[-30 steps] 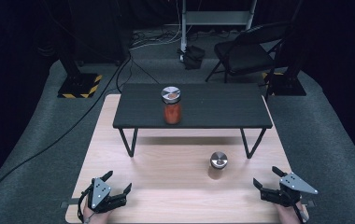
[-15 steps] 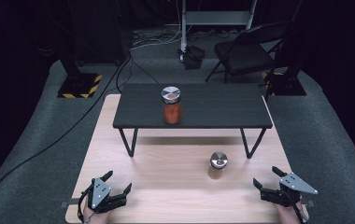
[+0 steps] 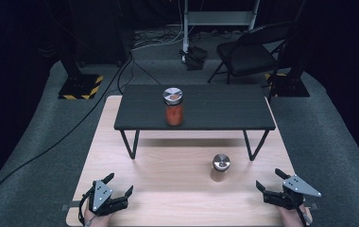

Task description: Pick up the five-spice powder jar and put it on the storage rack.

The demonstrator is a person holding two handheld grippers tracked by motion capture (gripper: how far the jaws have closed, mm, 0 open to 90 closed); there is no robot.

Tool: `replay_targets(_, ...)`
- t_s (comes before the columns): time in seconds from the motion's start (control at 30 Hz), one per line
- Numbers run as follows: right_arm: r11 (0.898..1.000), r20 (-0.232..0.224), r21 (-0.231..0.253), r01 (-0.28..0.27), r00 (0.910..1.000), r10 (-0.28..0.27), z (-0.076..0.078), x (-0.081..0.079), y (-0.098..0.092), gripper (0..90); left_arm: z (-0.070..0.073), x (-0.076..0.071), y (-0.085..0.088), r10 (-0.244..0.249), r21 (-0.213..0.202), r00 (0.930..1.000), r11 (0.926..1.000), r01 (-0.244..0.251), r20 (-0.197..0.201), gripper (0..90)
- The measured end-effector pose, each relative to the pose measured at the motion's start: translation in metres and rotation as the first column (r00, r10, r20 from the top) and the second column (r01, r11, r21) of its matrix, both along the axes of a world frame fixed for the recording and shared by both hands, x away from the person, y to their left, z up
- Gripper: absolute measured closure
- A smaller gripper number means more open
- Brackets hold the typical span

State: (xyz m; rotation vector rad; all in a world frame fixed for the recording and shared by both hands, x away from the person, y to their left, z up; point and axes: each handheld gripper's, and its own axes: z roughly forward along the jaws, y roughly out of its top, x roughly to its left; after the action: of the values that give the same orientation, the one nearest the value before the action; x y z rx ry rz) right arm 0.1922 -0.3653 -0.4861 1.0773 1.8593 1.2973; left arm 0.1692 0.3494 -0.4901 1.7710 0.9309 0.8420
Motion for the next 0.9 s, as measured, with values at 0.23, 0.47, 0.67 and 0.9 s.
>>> replay_targets(0.23,1.000,0.002,0.007,-0.015,0.9999,0.015,-0.0002,0.0000,0.0009,6.7,0.0003,0.0001,-0.0004,-0.001,0.003,1.0000,1.0000,0.001,-0.001,14.2)
replay_targets(0.47,0.999,0.006,0.012,-0.035,0.9994,0.035,0.0002,0.0004,0.0028,6.7,0.0007,0.0007,-0.0005,-0.002,0.005,1.0000,1.0000,0.002,-0.004,14.2)
replay_targets(0.67,0.998,0.011,0.012,-0.066,0.9977,0.066,0.0010,0.0014,0.0061,6.7,0.0009,0.0009,-0.0006,-0.003,0.006,1.0000,1.0000,0.003,-0.005,14.2)
replay_targets(0.9,0.995,0.020,0.031,-0.096,0.9952,0.096,0.0021,0.0025,0.0098,6.7,0.0012,0.0014,-0.0004,-0.004,0.005,1.0000,1.0000,0.004,-0.008,14.2)
